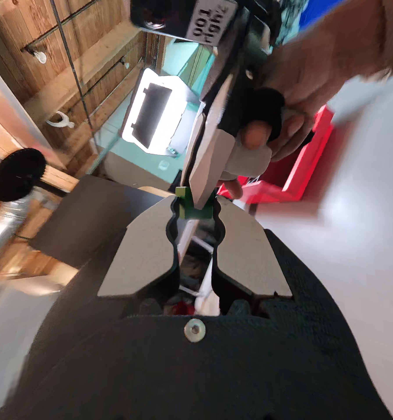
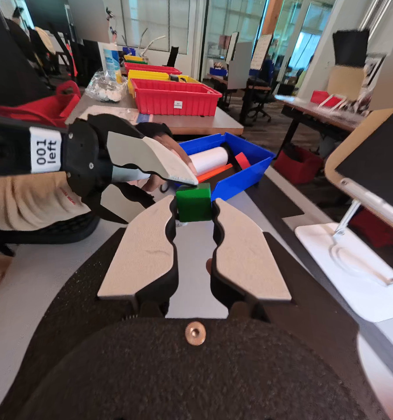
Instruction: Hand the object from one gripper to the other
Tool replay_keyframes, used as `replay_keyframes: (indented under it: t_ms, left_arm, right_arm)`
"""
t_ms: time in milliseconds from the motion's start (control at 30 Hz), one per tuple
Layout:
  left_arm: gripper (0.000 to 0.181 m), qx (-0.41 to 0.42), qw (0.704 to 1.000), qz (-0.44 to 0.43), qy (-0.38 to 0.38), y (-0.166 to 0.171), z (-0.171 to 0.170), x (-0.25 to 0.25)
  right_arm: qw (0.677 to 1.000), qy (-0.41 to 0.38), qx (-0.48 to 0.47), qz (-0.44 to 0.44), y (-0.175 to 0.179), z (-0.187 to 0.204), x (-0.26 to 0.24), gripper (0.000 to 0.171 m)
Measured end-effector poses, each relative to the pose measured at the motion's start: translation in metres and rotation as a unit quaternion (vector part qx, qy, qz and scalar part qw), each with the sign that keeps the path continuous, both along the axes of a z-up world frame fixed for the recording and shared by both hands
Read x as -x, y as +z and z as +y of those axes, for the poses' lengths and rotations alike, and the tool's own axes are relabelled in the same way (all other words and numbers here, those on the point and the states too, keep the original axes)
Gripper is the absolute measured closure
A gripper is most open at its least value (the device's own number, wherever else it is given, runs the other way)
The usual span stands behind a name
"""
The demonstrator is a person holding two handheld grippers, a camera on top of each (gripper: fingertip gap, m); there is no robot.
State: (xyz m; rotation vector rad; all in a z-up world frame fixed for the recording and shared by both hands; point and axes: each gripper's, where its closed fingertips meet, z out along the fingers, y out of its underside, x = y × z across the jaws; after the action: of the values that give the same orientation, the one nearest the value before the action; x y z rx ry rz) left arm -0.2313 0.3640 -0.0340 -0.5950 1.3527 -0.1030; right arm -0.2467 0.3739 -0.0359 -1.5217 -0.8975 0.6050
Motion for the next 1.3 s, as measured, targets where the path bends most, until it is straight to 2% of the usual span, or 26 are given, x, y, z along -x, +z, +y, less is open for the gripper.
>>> replay_keyframes:
  t_ms: [100, 167, 200, 267, 333, 367, 433, 467, 500, 533, 633, 667, 733, 833, 900, 1000, 1100, 1167, 1233, 1300]
  left_arm:
    - [0.147, 0.164, 0.981, -0.06, -0.083, 0.014, -0.001, 0.005]
    - [0.143, 0.317, 0.93, -0.106, -0.154, 0.026, 0.003, 0.011]
    - [0.141, 0.406, 0.886, -0.115, -0.19, 0.028, 0.005, 0.012]
    - [0.135, 0.563, 0.768, -0.106, -0.286, 0.032, -0.003, 0.013]
    - [0.13, 0.66, 0.644, -0.084, -0.377, 0.036, -0.014, 0.016]
    - [0.129, 0.687, 0.594, -0.072, -0.412, 0.039, -0.02, 0.018]
    - [0.131, 0.707, 0.523, -0.043, -0.475, 0.045, -0.036, 0.024]
    - [0.134, 0.708, 0.502, -0.021, -0.497, 0.046, -0.046, 0.027]
    - [0.141, 0.705, 0.498, 0.002, -0.505, 0.046, -0.055, 0.028]
    - [0.151, 0.699, 0.511, 0.02, -0.5, 0.043, -0.061, 0.026]
    - [0.153, 0.673, 0.587, 0.002, -0.449, 0.04, -0.054, 0.02]
    - [0.153, 0.657, 0.626, -0.012, -0.42, 0.038, -0.046, 0.017]
    - [0.153, 0.597, 0.725, -0.056, -0.339, 0.034, -0.022, 0.015]
    - [0.153, 0.451, 0.874, -0.098, -0.151, 0.024, 0.022, 0.017]
    - [0.153, 0.327, 0.94, -0.094, -0.03, 0.016, 0.042, 0.019]
    - [0.153, 0.152, 0.984, -0.065, 0.07, 0.004, 0.047, 0.012]
    - [0.153, 0.003, 0.994, -0.029, 0.102, -0.009, 0.033, -0.002]
    - [0.153, -0.038, 0.995, -0.022, 0.092, -0.014, 0.022, -0.01]
    - [0.153, -0.064, 0.994, -0.012, 0.088, -0.019, 0.018, -0.013]
    - [0.149, -0.023, 0.998, -0.012, 0.06, -0.022, 0.018, -0.014]
  right_arm:
    - [0.993, -0.035, -0.1, -0.043, 0.013, 0.002, -0.014, 0.143]
    - [0.977, -0.051, -0.193, -0.078, 0.023, -0.003, -0.026, 0.143]
    - [0.963, -0.056, -0.247, -0.091, 0.03, -0.007, -0.029, 0.143]
    - [0.939, -0.055, -0.321, -0.111, 0.038, -0.017, -0.026, 0.143]
    - [0.926, -0.029, -0.363, -0.104, 0.044, -0.031, -0.012, 0.143]
    - [0.92, -0.015, -0.379, -0.101, 0.046, -0.038, -0.004, 0.143]
    - [0.914, 0.016, -0.393, -0.102, 0.045, -0.051, 0.012, 0.143]
    - [0.911, 0.024, -0.396, -0.108, 0.044, -0.054, 0.018, 0.143]
    - [0.908, 0.027, -0.401, -0.115, 0.043, -0.056, 0.022, 0.143]
    - [0.907, 0.03, -0.402, -0.123, 0.041, -0.058, 0.025, 0.143]
    - [0.911, 0.02, -0.388, -0.134, 0.039, -0.053, 0.024, 0.142]
    - [0.919, 0.005, -0.368, -0.144, 0.037, -0.046, 0.02, 0.141]
    - [0.948, -0.009, -0.289, -0.134, 0.032, -0.033, 0.007, 0.138]
    - [0.992, -0.023, -0.11, -0.055, 0.03, -0.017, -0.014, 0.128]
    - [1.0, -0.026, -0.01, 0.002, 0.028, -0.012, -0.018, 0.125]
    - [0.997, -0.057, 0.049, 0.021, 0.019, -0.003, -0.015, 0.123]
    - [0.993, -0.088, 0.081, -0.003, 0.0, 0.007, -0.01, 0.118]
    - [0.99, -0.101, 0.094, -0.019, -0.014, 0.015, -0.01, 0.121]
    - [0.992, -0.075, 0.1, -0.023, -0.023, 0.015, -0.006, 0.136]
    - [0.994, -0.055, 0.088, -0.031, -0.025, 0.014, -0.006, 0.142]
